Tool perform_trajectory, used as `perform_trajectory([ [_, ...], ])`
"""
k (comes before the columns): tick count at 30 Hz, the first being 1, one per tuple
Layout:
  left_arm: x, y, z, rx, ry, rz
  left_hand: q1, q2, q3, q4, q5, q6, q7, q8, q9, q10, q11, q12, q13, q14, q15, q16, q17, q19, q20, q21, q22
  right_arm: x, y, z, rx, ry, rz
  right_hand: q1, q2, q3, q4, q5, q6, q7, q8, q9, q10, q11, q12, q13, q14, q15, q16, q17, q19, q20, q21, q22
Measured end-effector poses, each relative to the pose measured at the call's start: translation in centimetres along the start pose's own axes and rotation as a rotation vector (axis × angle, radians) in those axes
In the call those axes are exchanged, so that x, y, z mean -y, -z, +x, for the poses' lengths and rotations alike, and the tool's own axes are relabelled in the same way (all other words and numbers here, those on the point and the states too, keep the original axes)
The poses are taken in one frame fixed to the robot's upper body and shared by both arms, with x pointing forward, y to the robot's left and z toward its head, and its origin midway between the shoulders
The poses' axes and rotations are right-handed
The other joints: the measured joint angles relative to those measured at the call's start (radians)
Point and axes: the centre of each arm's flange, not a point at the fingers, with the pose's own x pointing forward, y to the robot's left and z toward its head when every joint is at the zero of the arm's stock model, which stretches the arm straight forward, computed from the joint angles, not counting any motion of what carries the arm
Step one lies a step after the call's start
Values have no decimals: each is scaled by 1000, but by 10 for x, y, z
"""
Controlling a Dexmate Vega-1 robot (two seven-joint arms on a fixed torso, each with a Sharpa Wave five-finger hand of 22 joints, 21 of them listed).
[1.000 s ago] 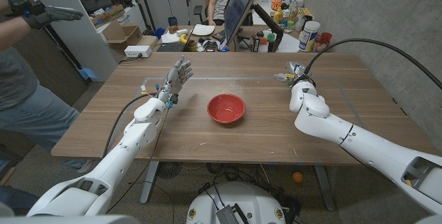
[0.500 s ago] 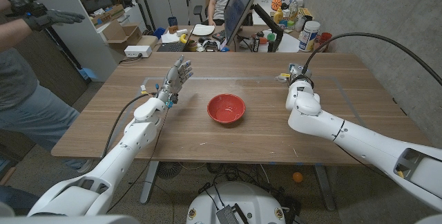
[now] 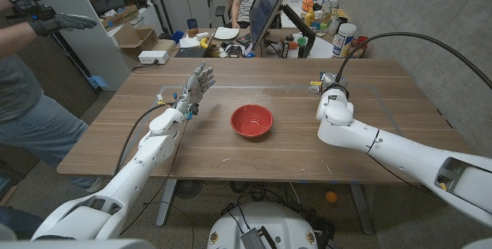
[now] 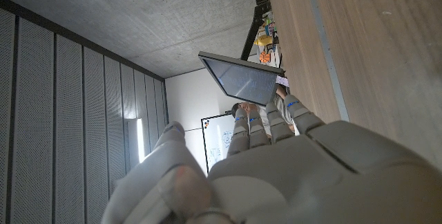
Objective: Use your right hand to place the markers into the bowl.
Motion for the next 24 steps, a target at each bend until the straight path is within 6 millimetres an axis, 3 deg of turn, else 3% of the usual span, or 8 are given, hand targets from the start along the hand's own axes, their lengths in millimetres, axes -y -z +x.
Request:
perform_trajectory([
  [7, 0, 0, -1, -4, 0, 10, 0, 0, 0, 0, 0, 0, 0, 0, 0, 0, 0, 0, 0, 0, 0, 0, 0, 0, 0, 0, 0, -3, 3, 3, -14, -21, -7, -3, 16, 0, 0, 0, -3, -3, 0, 0, 16, -5, 3, 0, 0, 0, 0, 5, 0, 0, 0, 0],
  [13, 1, 0, -2, -8, 2, 15, 0, 0, 0, 0, 0, 0, 0, 0, 0, 0, 0, 0, 0, 0, 0, 0, 0, 0, 0, 0, 0, -4, 5, 6, -25, -30, -12, -3, 16, 3, -3, 0, -17, 11, 0, 0, 20, -9, 8, 5, 5, -4, 0, 5, 0, 0, 0, 0],
  [24, 4, -3, -4, -4, 0, 21, 0, 0, 0, 0, 0, 0, 0, 0, 0, 0, 0, 0, 0, 0, 0, 0, 0, 0, 0, 0, 0, -6, 10, 11, -58, -50, -32, -3, 16, 3, -3, 0, -22, 17, 0, 0, 89, -14, 35, 12, 37, 0, 12, 5, 0, 0, 0, 0],
])
